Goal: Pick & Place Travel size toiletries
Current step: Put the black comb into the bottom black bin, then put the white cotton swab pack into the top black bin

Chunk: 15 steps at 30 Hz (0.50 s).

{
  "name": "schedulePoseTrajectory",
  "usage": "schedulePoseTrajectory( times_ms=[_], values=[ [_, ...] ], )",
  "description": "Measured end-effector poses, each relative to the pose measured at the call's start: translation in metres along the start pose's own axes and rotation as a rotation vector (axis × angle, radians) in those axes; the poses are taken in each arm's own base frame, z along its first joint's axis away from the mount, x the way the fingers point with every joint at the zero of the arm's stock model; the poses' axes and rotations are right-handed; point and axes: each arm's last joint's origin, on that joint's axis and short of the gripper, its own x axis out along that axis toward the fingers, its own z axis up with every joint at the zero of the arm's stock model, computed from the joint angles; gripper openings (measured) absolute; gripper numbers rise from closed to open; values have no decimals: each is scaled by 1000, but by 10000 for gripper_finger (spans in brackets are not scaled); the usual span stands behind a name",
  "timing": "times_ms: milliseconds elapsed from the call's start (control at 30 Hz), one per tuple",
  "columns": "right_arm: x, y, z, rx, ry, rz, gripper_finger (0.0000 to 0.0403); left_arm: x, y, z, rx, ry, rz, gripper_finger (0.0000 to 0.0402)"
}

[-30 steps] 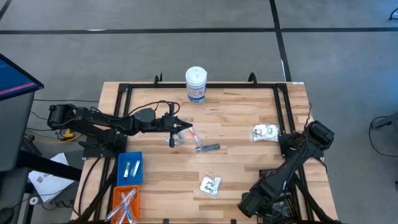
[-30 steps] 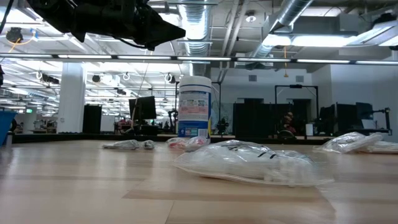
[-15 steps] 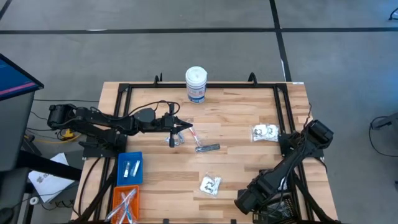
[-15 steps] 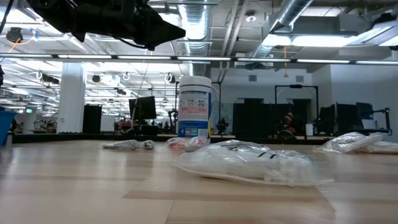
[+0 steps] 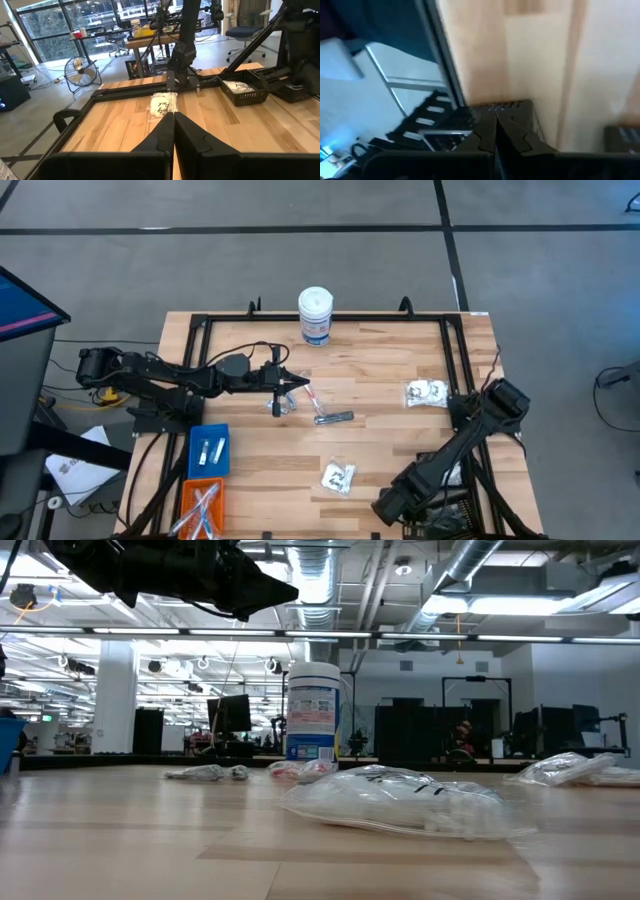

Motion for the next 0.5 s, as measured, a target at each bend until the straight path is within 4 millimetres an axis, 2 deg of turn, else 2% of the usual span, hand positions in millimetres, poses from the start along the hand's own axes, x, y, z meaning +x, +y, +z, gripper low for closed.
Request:
schedulePoseTrajectory(
  times_ms=[400,500],
  values=[
    [-8,-2,0,-12,-12,-4,0,0,0,0,0,-1,1,1],
    [-18,-1,6,-69,-76,-41,0,0,0,0,0,0,0,1]
  ],
)
